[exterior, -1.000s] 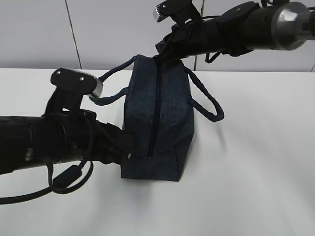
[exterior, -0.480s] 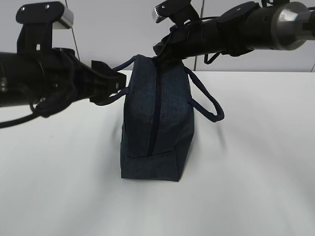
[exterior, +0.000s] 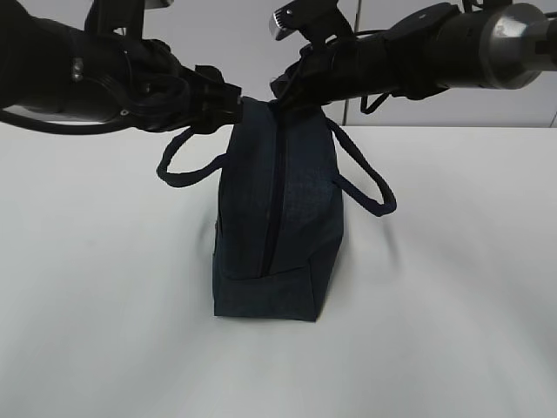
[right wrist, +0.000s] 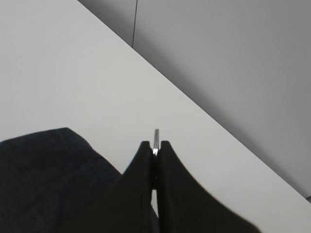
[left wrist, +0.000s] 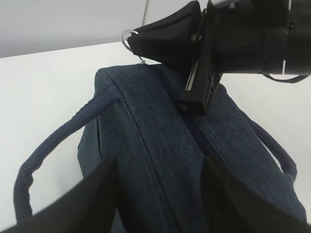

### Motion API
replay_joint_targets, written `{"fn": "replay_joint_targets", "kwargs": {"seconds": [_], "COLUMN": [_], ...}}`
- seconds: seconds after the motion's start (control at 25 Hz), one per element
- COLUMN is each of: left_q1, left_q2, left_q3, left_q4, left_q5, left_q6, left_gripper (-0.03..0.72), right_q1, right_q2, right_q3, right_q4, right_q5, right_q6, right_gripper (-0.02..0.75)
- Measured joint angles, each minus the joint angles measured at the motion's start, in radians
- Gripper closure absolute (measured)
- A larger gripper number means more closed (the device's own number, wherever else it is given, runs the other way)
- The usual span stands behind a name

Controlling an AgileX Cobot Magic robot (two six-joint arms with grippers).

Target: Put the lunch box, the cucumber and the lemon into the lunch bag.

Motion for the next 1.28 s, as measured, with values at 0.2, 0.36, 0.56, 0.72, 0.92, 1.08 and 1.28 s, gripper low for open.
{"fn": "replay_joint_targets", "kwargs": {"seconds": [0.2, 0.36, 0.56, 0.72, 0.92, 1.08, 1.28], "left_q1": [0.0, 0.0, 0.0, 0.0, 0.0, 0.0, 0.0], "left_q2": [0.045, 0.072, 0.123, 0.134, 0.137, 0.137, 0.137], "left_q3": [-0.011, -0.011, -0.012, -0.012, -0.013, -0.013, -0.017], "left_q4": [-0.04, -0.075, -0.137, -0.148, -0.14, -0.106, -0.058], "left_q5": [0.0, -0.012, -0.029, -0.034, -0.038, -0.029, -0.013], "left_q6": [0.0, 0.0, 0.0, 0.0, -0.002, -0.004, -0.004], "left_gripper": [0.307, 0.307, 0.307, 0.385, 0.659, 0.687, 0.688], "right_q1": [0.0, 0.0, 0.0, 0.0, 0.0, 0.0, 0.0], "right_q2": [0.0, 0.0, 0.0, 0.0, 0.0, 0.0, 0.0], "right_q3": [0.0, 0.0, 0.0, 0.0, 0.0, 0.0, 0.0], "right_q4": [0.005, 0.005, 0.008, 0.014, 0.036, 0.066, 0.122], "right_q5": [0.0, 0.002, 0.002, 0.002, 0.009, 0.016, 0.018], "right_q6": [0.0, 0.0, 0.0, 0.0, 0.011, 0.059, 0.123], "right_gripper": [0.738, 0.738, 0.738, 0.738, 0.738, 0.738, 0.738]}}
